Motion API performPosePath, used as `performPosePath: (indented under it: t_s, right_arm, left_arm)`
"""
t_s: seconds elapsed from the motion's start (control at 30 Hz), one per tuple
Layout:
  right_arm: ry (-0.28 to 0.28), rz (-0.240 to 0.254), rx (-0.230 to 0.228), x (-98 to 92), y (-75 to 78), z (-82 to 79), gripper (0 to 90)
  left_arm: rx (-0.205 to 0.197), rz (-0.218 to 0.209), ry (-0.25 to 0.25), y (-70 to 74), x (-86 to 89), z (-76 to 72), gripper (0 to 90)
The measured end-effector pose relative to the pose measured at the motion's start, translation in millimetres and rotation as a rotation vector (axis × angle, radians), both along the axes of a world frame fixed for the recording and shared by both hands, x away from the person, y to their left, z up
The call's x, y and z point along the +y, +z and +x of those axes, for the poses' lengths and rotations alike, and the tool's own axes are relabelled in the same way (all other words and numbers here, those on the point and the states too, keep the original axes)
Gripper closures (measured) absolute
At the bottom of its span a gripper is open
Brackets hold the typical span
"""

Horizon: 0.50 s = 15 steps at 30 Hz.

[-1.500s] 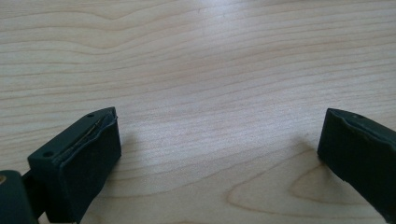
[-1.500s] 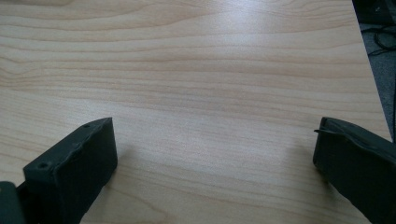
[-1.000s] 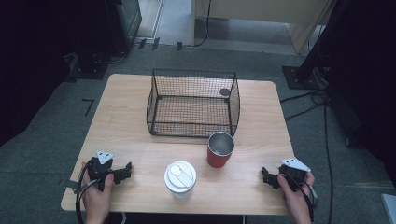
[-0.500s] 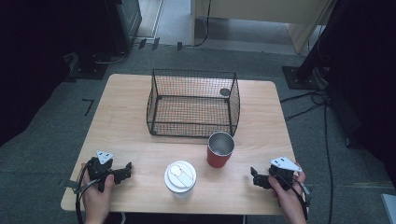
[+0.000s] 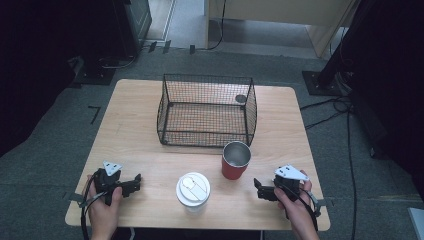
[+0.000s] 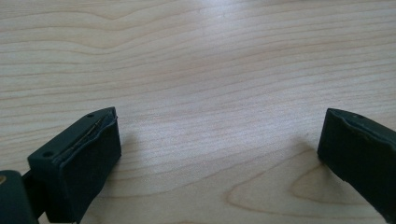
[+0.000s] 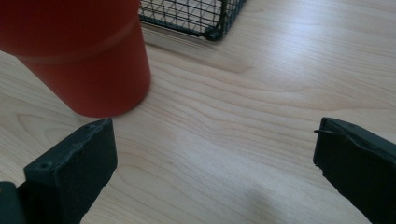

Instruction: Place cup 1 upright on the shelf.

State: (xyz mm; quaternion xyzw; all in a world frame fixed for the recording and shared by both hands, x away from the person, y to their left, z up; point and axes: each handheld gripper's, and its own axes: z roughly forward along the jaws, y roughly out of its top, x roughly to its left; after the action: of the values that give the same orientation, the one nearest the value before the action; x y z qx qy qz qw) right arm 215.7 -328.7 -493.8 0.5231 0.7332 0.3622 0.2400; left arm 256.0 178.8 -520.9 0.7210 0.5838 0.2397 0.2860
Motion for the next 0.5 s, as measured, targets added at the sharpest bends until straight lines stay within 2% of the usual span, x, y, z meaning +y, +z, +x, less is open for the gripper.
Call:
performPosePath:
  t_s: [0.5]
  right_arm:
    - [0.074,0.023,-0.008,23.0,5.4,5.7,0.0]
  left_arm:
    - [0.0,0.0,0.0,0.0,0.0,0.0,0.0]
